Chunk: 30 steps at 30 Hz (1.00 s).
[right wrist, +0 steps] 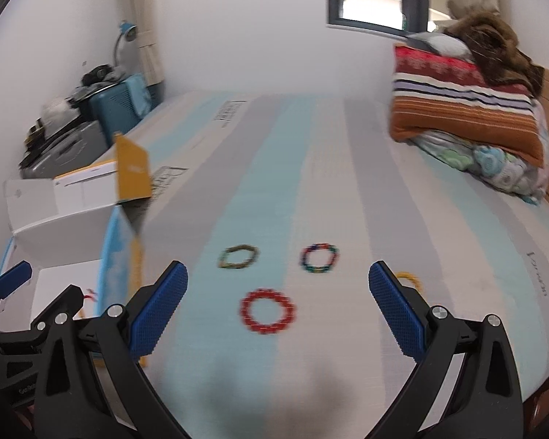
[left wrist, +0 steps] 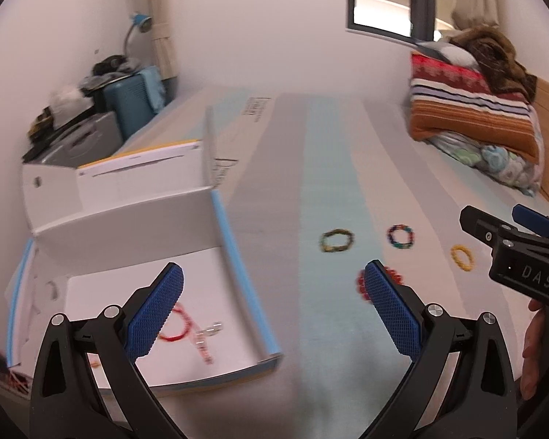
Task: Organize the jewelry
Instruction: 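Move both tools back over the remaining bracelets on the bed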
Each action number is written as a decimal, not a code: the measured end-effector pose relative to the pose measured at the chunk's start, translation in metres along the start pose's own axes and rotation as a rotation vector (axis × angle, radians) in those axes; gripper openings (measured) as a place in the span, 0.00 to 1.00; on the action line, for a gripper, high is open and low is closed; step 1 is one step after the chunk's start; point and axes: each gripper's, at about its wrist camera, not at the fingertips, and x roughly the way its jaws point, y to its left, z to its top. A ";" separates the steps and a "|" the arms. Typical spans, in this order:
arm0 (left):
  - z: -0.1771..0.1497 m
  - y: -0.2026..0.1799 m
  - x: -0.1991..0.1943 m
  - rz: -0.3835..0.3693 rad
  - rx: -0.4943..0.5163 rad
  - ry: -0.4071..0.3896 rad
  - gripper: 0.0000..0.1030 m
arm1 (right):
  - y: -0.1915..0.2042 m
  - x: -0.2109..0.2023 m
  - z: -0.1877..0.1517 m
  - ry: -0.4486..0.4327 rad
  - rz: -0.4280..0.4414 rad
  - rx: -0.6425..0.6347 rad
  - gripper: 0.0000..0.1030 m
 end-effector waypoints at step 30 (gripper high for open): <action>-0.038 -0.127 0.166 -0.212 0.111 0.161 0.94 | -0.155 0.161 -0.049 0.211 -0.111 0.109 0.93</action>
